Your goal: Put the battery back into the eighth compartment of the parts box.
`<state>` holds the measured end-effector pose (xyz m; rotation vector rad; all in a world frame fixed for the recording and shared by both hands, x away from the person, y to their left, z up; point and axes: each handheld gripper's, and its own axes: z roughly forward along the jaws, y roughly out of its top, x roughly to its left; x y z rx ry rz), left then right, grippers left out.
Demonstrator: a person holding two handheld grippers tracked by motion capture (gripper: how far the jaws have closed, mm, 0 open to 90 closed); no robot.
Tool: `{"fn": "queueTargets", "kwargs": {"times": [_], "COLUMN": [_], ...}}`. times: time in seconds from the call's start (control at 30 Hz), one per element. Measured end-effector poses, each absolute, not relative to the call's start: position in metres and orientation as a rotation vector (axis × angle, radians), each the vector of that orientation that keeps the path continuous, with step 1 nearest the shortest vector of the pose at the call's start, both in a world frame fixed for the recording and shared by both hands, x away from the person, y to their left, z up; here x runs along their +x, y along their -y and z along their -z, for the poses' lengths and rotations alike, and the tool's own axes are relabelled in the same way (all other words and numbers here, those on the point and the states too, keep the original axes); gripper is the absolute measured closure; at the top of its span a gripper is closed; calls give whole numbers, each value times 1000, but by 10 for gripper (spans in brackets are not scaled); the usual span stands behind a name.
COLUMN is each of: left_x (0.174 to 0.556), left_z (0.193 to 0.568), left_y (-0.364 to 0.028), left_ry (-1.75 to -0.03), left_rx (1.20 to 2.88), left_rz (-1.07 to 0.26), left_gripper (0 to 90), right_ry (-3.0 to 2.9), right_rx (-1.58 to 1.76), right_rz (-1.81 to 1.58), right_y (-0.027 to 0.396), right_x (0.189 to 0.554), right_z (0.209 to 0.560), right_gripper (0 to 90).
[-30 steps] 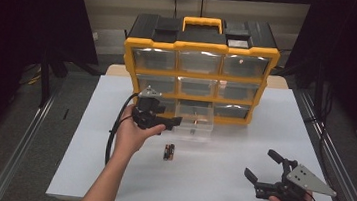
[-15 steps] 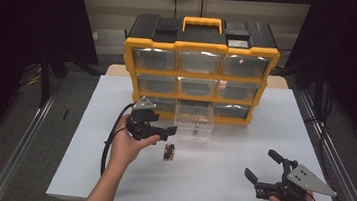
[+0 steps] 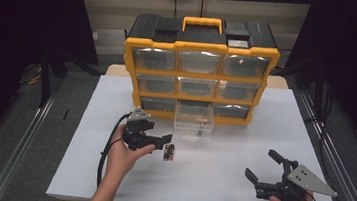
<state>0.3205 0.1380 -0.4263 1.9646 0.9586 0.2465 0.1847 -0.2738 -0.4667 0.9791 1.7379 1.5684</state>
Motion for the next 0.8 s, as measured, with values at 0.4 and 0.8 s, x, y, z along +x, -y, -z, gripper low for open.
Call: {"fn": "queueTargets", "kwargs": {"times": [0.4,0.8], "left_x": [311,305], "left_z": [442,453], "left_y": [-141,-138], "left_ry": [-952,-964], "left_rx": [2001,2051], "left_rz": [-263,-263], "left_gripper": [245,481], "right_ry": [-1741,-1742], "right_rx": [978,971], "right_rz": [-1565,-1562], "right_y": [274,272], "right_x": [184,185], "right_z": [467,467], "right_gripper": [13,13]}}
